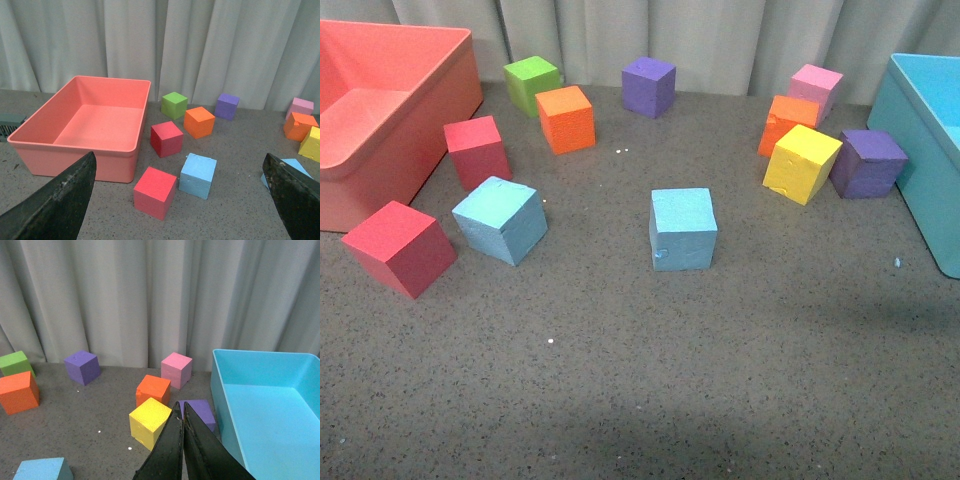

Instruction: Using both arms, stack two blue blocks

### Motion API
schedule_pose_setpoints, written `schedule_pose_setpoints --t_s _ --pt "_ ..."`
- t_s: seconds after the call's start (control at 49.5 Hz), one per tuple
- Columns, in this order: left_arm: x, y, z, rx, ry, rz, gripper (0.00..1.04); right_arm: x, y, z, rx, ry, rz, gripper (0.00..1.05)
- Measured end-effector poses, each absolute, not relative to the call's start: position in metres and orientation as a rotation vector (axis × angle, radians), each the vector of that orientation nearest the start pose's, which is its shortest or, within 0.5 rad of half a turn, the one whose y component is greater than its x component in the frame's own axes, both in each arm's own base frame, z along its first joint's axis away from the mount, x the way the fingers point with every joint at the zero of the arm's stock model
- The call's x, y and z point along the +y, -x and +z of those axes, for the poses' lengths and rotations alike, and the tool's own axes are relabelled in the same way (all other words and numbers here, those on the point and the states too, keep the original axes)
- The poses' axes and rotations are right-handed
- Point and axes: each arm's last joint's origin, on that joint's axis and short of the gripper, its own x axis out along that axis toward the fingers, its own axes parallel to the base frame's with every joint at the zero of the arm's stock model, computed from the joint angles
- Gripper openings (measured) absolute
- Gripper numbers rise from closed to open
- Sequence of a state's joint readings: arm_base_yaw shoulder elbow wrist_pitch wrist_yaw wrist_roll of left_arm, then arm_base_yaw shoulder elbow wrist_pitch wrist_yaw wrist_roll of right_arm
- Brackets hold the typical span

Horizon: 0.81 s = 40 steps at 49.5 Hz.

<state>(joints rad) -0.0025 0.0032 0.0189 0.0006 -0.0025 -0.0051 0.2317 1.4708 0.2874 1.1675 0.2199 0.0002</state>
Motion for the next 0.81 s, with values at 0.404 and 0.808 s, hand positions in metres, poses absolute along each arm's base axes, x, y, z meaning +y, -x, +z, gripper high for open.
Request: schedule_pose_setpoints --t_s 0.404,0.808 --pt "0.000 -0.097 0.170 -0.016 0.005 0.000 0.98 0.017 -0.178 0.161 0.018 0.002 0.005 0.01" --pt "0.000 -0.097 0.170 -0.016 0.005 0.000 0.98 0.000 -0.150 0.162 0.012 0.000 -0.002 0.01"
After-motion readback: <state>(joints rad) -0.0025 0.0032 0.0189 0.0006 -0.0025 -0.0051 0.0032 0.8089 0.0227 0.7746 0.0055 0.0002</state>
